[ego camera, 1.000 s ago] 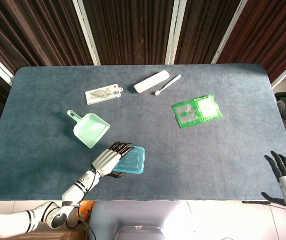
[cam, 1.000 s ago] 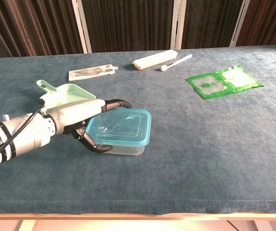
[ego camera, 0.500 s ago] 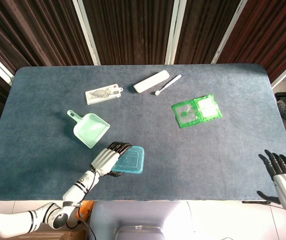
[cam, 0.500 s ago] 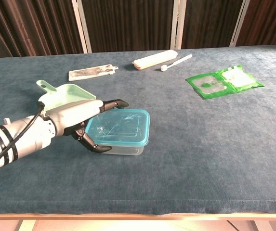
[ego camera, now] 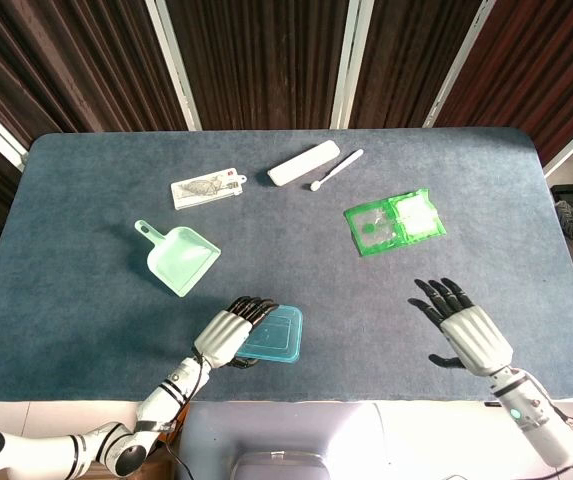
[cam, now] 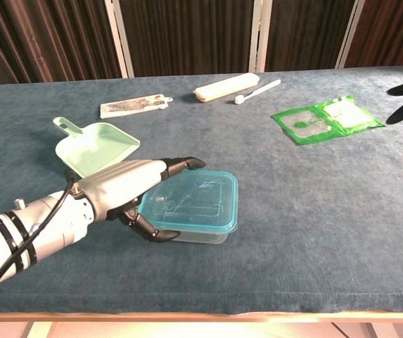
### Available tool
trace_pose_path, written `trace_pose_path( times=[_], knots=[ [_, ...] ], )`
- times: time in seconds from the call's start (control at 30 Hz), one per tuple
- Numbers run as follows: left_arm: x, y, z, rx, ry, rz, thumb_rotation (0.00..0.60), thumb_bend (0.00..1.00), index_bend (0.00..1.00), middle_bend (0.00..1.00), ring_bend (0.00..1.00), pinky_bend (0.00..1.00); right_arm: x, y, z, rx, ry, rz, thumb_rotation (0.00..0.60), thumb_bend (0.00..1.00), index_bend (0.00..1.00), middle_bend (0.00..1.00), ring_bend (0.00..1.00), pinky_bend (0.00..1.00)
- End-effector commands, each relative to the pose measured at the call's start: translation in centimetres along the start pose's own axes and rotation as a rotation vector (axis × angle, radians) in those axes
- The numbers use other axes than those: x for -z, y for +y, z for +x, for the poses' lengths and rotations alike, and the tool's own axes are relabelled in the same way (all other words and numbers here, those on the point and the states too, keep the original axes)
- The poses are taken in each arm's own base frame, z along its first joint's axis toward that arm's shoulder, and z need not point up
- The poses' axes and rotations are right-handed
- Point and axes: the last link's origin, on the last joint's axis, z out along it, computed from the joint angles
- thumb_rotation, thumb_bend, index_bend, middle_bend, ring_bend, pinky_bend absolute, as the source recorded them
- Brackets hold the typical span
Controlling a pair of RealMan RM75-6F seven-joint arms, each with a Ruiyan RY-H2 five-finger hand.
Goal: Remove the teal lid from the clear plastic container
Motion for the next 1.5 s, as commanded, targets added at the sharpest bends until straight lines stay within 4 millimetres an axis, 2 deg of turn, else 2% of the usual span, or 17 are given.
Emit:
trace_pose_path(
  times=[0.03, 0.17, 0.33, 0.57, 0.7, 0.73, 0.9, 1.13, 1.5],
  knots=[
    [-0.1, 0.3, -0.4, -0.003, 0.003, 0.005, 0.600, 0.28, 0.00, 0.58, 0.41, 0.52, -3.6, -1.9, -2.4, -0.048, -0.003, 0.114, 0.600, 0.24, 0.43, 0.00, 0.00, 0.00],
    [-0.3, 0.6, -0.6, -0.009, 0.002, 0.009, 0.600, 0.28, 0.00, 0.58, 0.41, 0.53, -5.9, -3.6, -4.3, -0.100, -0.001, 0.193, 0.600, 0.31, 0.50, 0.00, 0.00, 0.00],
    [-0.3, 0.8, -0.6, 0.000, 0.004, 0.008, 0.600, 0.28, 0.00, 0.58, 0.41, 0.53, -7.9, -5.7, -5.9, -0.166, 0.016, 0.249, 0.600, 0.32, 0.52, 0.00, 0.00, 0.00],
    [-0.3, 1.2, -0.5, 0.009, 0.007, -0.002, 0.600, 0.28, 0.00, 0.58, 0.41, 0.53, -8.9, -7.4, -6.2, -0.199, 0.042, 0.296, 0.600, 0.32, 0.53, 0.01, 0.00, 0.00],
    [-0.3, 1.6, -0.7, 0.022, -0.001, -0.013, 0.600, 0.28, 0.00, 0.58, 0.41, 0.53, -9.9, -9.3, -6.4, -0.253, 0.037, 0.339, 0.600, 0.32, 0.55, 0.02, 0.00, 0.00],
    [-0.4, 1.7, -0.7, 0.021, -0.004, -0.014, 0.600, 0.28, 0.00, 0.58, 0.41, 0.53, -10.1, -10.3, -6.3, -0.283, 0.042, 0.361, 0.600, 0.32, 0.55, 0.02, 0.00, 0.00],
    [-0.7, 1.9, -0.7, 0.022, 0.004, -0.013, 0.600, 0.28, 0.00, 0.58, 0.41, 0.53, -10.1, -12.6, -6.7, -0.330, 0.026, 0.394, 0.600, 0.32, 0.58, 0.03, 0.00, 0.00],
    [-0.9, 2.2, -0.6, 0.010, 0.019, -0.018, 0.600, 0.29, 0.00, 0.58, 0.41, 0.53, -10.4, -14.0, -7.2, -0.339, 0.010, 0.401, 0.600, 0.33, 0.62, 0.05, 0.00, 0.00],
    [-0.8, 2.1, -0.6, 0.013, 0.012, -0.012, 0.600, 0.29, 0.00, 0.59, 0.41, 0.53, -11.0, -14.1, -7.5, -0.303, 0.017, 0.380, 0.600, 0.35, 0.63, 0.06, 0.00, 0.00]
  ],
)
